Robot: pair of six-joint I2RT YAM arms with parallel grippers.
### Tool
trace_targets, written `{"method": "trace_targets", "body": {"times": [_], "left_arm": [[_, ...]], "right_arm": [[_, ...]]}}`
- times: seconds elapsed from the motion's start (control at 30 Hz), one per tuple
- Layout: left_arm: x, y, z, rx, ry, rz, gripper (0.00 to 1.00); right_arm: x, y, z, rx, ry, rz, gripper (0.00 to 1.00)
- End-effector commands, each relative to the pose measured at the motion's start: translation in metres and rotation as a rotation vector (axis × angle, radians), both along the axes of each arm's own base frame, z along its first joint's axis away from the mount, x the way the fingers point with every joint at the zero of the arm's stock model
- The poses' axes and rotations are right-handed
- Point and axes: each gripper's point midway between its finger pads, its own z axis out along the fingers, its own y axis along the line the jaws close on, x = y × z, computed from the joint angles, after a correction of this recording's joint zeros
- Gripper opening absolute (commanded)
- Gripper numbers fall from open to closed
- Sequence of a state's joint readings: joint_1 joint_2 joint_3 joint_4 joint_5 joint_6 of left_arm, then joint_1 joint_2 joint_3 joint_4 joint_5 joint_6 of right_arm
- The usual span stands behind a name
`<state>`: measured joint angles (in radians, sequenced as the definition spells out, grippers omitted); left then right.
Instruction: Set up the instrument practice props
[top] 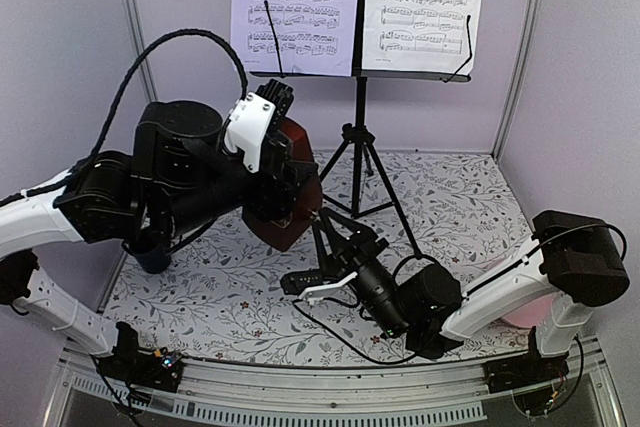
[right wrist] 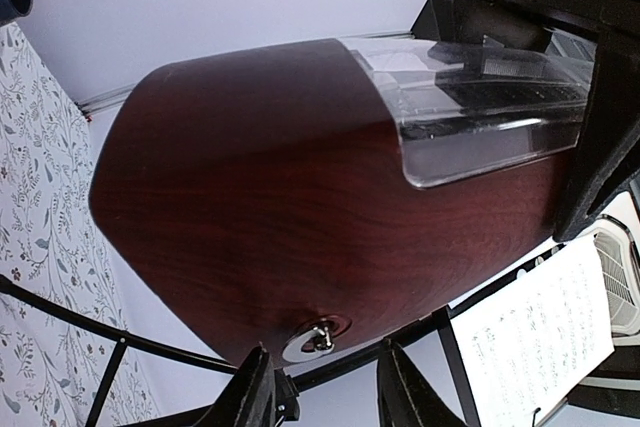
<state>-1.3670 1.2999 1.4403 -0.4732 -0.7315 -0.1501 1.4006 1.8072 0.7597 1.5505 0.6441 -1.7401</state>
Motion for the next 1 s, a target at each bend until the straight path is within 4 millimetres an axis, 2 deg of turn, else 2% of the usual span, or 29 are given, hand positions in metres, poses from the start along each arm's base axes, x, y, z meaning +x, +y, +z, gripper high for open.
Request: {"method": "trace_targets", "body": {"times": [0.0, 0.2, 0.4, 0.67, 0.97], "left_arm": [[-0.005, 0.009, 0.05, -0.147, -0.045, -0.023, 0.2], [-0.01, 0.003, 0.048, -0.136, -0.045, -0.047, 0.2], [-0.009, 0.006, 0.051, -0.151, -0.041, -0.036, 0.2], [-0.007, 0.009, 0.046, -0.137, -0.038, -0.007, 0.2], [-0.006, 0.008, 0.043, -0.131, -0.041, -0.007, 0.2]], "right_arm": [[-0.008, -0.032, 0.055, 0.303, -0.053, 0.015, 0.37], [-0.009, -0.029, 0.063, 0.31, -0.074, 0.012, 0.37], [-0.009, -0.031, 0.069, 0.312, -0.088, -0.002, 0.34], [-0.014, -0.037, 0.077, 0.316, -0.107, 0.005, 0.2], [-0.015, -0.038, 0.075, 0.312, -0.105, 0.014, 0.02]]}}
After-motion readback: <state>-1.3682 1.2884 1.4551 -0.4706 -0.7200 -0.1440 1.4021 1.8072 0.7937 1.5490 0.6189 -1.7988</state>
